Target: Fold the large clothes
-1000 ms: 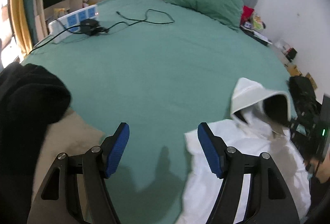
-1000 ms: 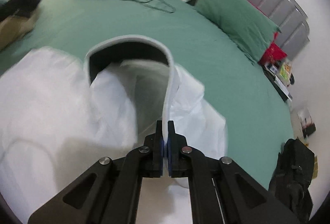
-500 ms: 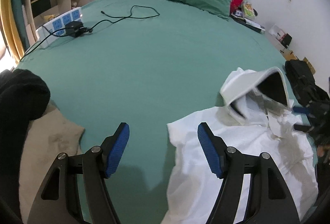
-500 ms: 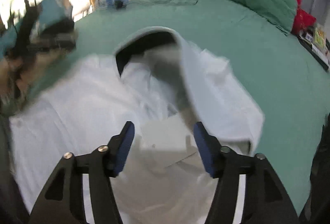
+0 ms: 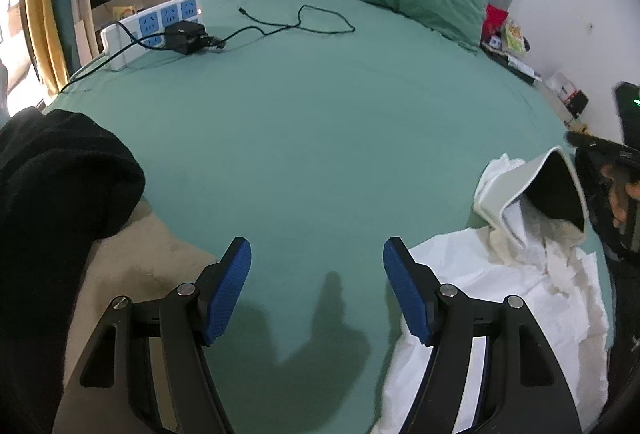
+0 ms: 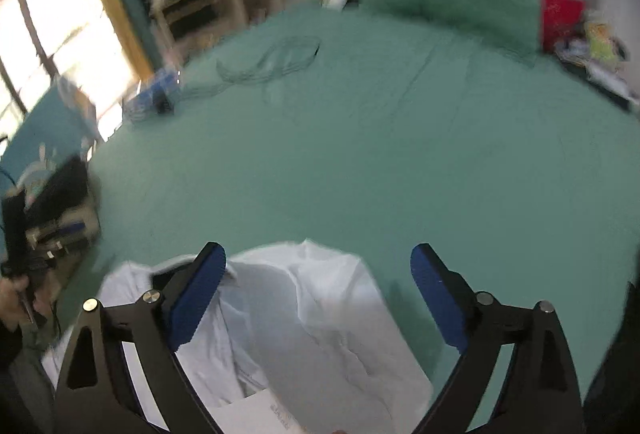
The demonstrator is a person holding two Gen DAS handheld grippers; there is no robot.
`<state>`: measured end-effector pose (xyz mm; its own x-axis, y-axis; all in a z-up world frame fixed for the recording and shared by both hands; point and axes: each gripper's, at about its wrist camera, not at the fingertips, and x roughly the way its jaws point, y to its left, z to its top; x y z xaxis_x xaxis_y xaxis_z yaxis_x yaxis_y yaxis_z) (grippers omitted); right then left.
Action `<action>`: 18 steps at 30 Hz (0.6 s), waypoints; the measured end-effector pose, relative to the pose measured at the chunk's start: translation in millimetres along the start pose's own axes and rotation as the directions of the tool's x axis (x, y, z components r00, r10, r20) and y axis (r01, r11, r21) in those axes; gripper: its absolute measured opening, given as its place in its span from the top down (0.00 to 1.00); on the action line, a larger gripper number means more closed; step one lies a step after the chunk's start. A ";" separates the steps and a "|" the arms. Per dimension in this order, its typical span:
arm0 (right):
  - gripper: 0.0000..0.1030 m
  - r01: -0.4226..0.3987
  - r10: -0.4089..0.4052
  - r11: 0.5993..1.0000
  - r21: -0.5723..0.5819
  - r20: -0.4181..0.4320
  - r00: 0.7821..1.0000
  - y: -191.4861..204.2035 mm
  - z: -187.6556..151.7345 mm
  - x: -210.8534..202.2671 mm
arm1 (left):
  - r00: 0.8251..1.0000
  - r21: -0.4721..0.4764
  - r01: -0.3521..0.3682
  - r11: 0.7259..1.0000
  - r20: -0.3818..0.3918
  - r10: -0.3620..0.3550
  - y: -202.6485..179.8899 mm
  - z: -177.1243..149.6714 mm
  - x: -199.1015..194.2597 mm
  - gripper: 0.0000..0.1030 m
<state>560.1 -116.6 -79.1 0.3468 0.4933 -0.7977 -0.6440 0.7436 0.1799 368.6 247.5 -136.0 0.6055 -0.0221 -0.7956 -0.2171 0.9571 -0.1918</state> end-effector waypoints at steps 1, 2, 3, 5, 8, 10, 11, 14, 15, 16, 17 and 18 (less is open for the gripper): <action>0.08 -0.014 0.012 0.999 -0.033 -0.050 0.999 5.8 -1.2 16.6 | 1.000 0.006 -0.003 1.000 -0.008 0.003 0.1 -0.4 2.1 0.30; 0.08 -0.022 0.017 0.998 -0.060 -0.087 0.996 11.1 -4.3 29.7 | 1.000 0.007 -0.004 1.000 -0.012 0.004 0.6 -0.4 3.0 0.30; 0.08 -0.040 0.029 0.995 -0.089 -0.126 0.992 17.3 -8.5 39.3 | 1.000 0.009 -0.004 1.000 -0.013 0.004 0.7 -0.3 3.5 0.30; 0.08 -0.108 0.070 0.981 -0.163 -0.225 0.972 36.5 -22.8 56.9 | 1.000 0.013 -0.005 1.000 -0.013 0.005 0.5 -1.0 3.0 0.30; 0.08 -0.124 0.027 0.946 -0.301 -0.308 0.951 63.7 -51.4 71.7 | 1.000 0.022 -0.001 1.000 -0.010 0.001 -1.5 -1.8 1.2 0.30; 0.08 -0.151 0.014 0.928 -0.341 -0.373 0.928 78.5 -69.9 77.5 | 1.000 0.032 0.004 0.999 -0.011 -0.004 -3.0 -1.9 0.5 0.30; 0.08 -0.151 0.008 0.921 -0.358 -0.372 0.928 82.5 -73.7 74.2 | 1.000 0.037 0.004 0.999 -0.009 -0.004 -3.7 -2.0 -0.2 0.30; 0.08 -0.155 0.038 0.931 -0.331 -0.335 0.941 83.0 -72.9 49.1 | 1.000 0.044 0.001 0.999 0.000 -0.001 -4.1 -0.8 -2.5 0.30; 0.08 -0.146 0.042 0.936 -0.321 -0.308 0.950 81.4 -68.6 36.1 | 1.000 0.045 0.001 0.999 0.002 -0.001 -4.0 -0.6 -3.2 0.30; 0.08 -0.143 0.051 0.937 -0.318 -0.279 0.959 79.9 -63.4 21.9 | 1.000 0.042 0.001 0.999 0.004 -0.001 -3.4 -0.3 -4.1 0.30; 0.08 -0.141 0.061 0.939 -0.315 -0.249 0.967 78.5 -57.8 9.3 | 1.000 0.039 0.002 0.999 0.005 -0.002 -2.8 -0.2 -4.8 0.30; 0.08 -0.141 0.077 0.942 -0.304 -0.214 0.974 75.7 -50.4 -5.0 | 1.000 0.034 0.002 0.999 0.007 -0.003 -2.4 -0.2 -5.6 0.30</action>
<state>475.2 -85.6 -90.6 0.1425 0.4408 -0.8862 -0.8630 0.4937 0.1068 365.6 245.3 -131.2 0.6111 -0.0227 -0.7913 -0.1893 0.9664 -0.1739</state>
